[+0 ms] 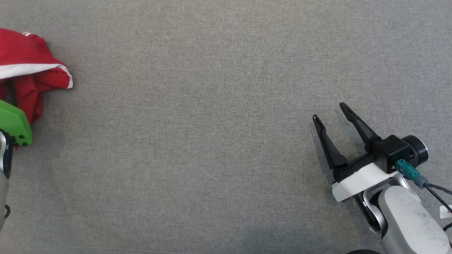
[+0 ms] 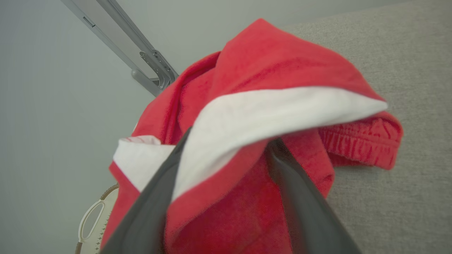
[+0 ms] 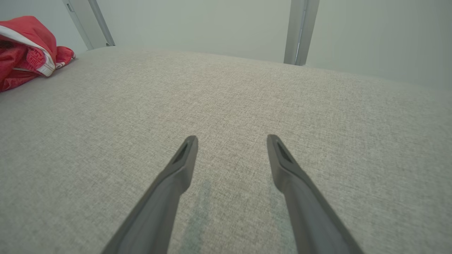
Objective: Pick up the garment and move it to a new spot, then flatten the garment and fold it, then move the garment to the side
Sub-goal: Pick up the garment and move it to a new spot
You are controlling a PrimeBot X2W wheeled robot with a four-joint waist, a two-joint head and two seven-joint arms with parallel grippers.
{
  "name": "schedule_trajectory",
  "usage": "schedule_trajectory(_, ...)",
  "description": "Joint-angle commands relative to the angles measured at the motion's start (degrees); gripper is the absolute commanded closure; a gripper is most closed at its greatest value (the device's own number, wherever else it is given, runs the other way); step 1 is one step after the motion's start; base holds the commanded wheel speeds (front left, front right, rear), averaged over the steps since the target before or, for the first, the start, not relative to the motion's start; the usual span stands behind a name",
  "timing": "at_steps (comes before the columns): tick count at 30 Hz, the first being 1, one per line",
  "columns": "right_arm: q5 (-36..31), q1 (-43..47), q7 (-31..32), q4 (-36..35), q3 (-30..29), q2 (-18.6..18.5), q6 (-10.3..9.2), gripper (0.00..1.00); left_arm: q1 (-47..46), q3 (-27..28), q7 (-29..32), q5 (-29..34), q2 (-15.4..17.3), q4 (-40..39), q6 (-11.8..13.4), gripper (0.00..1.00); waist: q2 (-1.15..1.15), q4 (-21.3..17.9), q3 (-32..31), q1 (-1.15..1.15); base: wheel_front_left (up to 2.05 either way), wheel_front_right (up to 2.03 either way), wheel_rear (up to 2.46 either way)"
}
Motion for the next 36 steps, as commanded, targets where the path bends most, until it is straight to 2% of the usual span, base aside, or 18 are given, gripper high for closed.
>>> schedule_trajectory(1,0.5,-0.3,-0.2,0.3,-0.2,0.4,-0.06,0.0,-0.9,0.8,-0.3,-1.1,-0.2,0.7,-0.1,1.0,0.0,-0.3,-1.1,0.0,0.0,0.0,0.0)
schedule_trajectory(9,1.5,1.4,-0.2,1.4,-0.5,3.2,-0.06,0.0,-1.4,0.8,-0.5,1.2,0.9,-5.4,-1.4,1.0,0.0,-0.6,-6.0,0.0,0.0,0.0,0.0)
schedule_trajectory(14,2.2,3.3,-0.2,2.2,-0.7,5.5,-0.06,0.0,-0.2,2.3,-0.5,2.3,0.7,-14.5,-3.3,1.0,0.0,-1.6,-10.4,0.0,0.0,0.0,0.0)
schedule_trajectory(17,2.5,3.5,-0.2,2.3,-0.8,6.6,-0.06,0.0,1.1,3.1,-0.5,2.4,-0.7,-20.7,-4.3,1.0,0.0,-3.2,-11.5,0.0,0.0,0.0,0.0)
schedule_trajectory(22,2.8,4.7,-0.2,2.8,-1.2,7.8,-0.06,0.0,4.1,2.8,-0.5,2.2,-4.8,-29.4,-5.1,1.0,0.0,-6.4,-12.8,0.0,0.0,0.0,0.0)
schedule_trajectory(27,3.0,6.0,-0.2,3.3,-1.8,8.5,-0.06,0.0,7.8,1.9,-0.5,1.1,-11.5,-36.7,-5.5,1.0,0.0,-10.5,-14.3,0.0,0.0,0.0,0.0)
schedule_trajectory(33,3.1,7.0,-0.2,3.6,-2.2,8.8,-0.06,0.0,10.6,-0.9,-0.5,-0.7,-21.2,-40.4,-5.6,1.0,0.0,-14.8,-15.0,0.0,0.0,0.0,0.0)
schedule_trajectory(36,3.1,7.1,-0.2,3.8,-2.1,8.9,-0.06,0.0,12.2,-3.9,-0.5,-0.4,-23.2,-40.0,-5.5,1.0,0.0,-16.7,-14.8,0.0,0.0,0.0,0.0)
